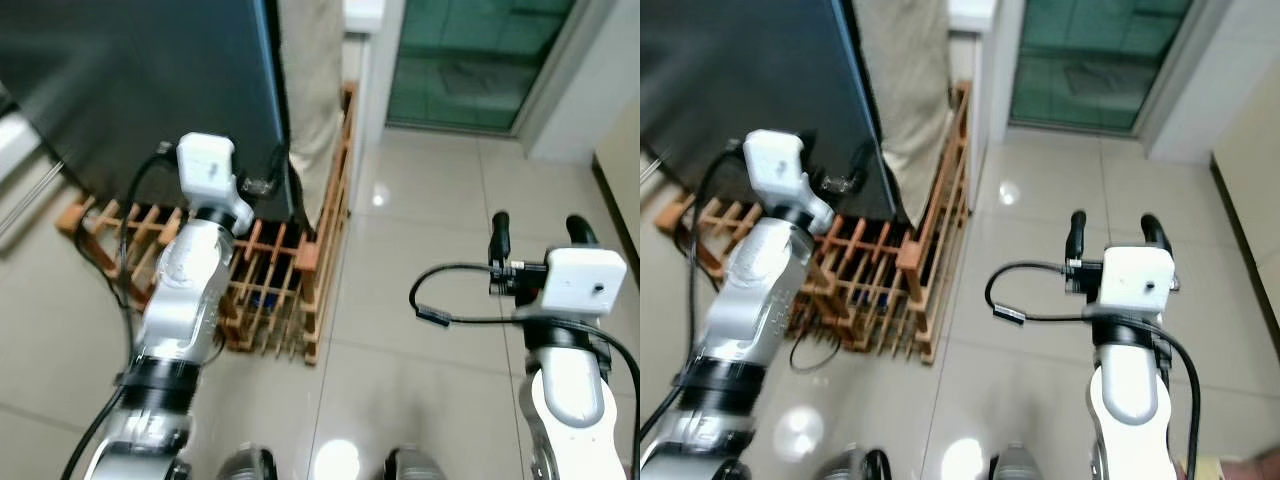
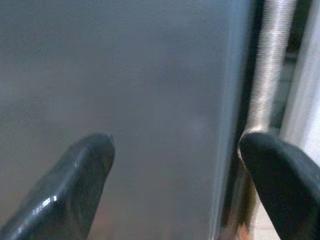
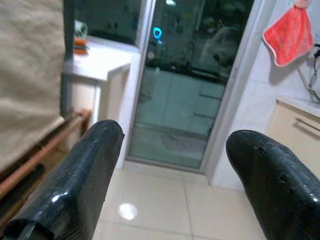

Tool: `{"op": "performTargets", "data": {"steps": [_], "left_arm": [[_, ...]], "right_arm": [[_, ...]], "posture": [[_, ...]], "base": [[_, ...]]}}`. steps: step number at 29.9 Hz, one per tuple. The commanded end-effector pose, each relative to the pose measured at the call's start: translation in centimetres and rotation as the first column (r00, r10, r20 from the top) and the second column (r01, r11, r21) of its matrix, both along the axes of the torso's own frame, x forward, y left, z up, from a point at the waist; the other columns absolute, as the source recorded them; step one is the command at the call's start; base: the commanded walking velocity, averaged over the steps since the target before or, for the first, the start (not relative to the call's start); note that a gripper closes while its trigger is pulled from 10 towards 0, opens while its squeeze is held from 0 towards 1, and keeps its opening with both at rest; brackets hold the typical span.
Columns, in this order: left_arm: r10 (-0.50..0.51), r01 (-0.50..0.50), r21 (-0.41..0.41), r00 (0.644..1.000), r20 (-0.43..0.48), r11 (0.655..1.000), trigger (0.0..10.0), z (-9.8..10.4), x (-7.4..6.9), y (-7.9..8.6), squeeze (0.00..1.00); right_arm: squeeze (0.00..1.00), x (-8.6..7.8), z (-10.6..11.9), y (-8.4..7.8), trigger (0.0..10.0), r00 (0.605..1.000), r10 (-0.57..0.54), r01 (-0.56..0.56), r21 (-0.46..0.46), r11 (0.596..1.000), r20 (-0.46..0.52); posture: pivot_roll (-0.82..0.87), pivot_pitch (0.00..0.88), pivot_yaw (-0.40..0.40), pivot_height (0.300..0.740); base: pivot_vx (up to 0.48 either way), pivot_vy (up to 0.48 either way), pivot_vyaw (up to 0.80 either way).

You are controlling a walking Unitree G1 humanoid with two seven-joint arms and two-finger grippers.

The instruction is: Restocking fridge

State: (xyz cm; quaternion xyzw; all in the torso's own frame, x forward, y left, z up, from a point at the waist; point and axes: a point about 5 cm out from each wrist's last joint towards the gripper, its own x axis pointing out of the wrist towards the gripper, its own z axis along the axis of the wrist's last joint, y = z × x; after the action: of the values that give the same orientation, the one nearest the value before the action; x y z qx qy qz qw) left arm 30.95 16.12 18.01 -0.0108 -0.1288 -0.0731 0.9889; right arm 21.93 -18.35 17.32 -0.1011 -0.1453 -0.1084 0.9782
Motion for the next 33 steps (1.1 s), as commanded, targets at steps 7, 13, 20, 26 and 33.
{"op": "performTargets", "data": {"steps": [7, 13, 20, 26, 33], "left_arm": [[0.062, -0.056, -0.110, 0.997, 0.050, 0.992, 10.0, 3.4, -2.6, 0.8, 0.00], [0.039, -0.027, -0.068, 0.982, 0.184, 0.997, 10.0, 6.0, -3.5, 0.1, 0.00], [-0.066, 0.104, -0.178, 0.975, 0.211, 0.979, 10.0, 7.4, -2.5, -1.6, 0.00], [-0.083, 0.133, -0.190, 0.966, 0.246, 0.973, 10.0, 8.2, -2.3, -2.6, 0.00], [-0.082, 0.130, -0.186, 0.966, 0.247, 0.974, 10.0, 8.1, -2.1, -2.7, 0.00]], "right_arm": [[0.00, -0.2, 1.7, -0.7, 10.0, 0.997, -0.036, 0.031, 0.069, 0.997, 0.075], [0.00, 0.2, 4.1, 0.7, 10.0, 0.981, 0.040, -0.045, 0.018, 0.999, 0.191], [0.00, 0.7, 5.1, 0.7, 10.0, 0.969, 0.053, -0.040, -0.059, 0.997, 0.241], [0.00, 1.4, 5.7, 0.3, 10.0, 0.964, 0.052, -0.018, -0.131, 0.991, 0.259], [0.00, 2.1, 5.4, 0.2, 10.0, 0.968, 0.062, -0.028, -0.142, 0.989, 0.243]], "posture": [[-0.09, 0.000, 0.041, 0.711], [-0.08, 0.000, 0.042, 0.711], [-0.11, 0.000, 0.038, 0.711], [-0.13, 0.000, 0.025, 0.711], [-0.13, 0.000, 0.012, 0.711]], "base": [[0.000, 0.000, 0.00], [0.000, 0.000, 0.00], [0.117, 0.000, 0.00], [0.480, 0.000, 0.00], [0.480, 0.000, 0.00]]}}
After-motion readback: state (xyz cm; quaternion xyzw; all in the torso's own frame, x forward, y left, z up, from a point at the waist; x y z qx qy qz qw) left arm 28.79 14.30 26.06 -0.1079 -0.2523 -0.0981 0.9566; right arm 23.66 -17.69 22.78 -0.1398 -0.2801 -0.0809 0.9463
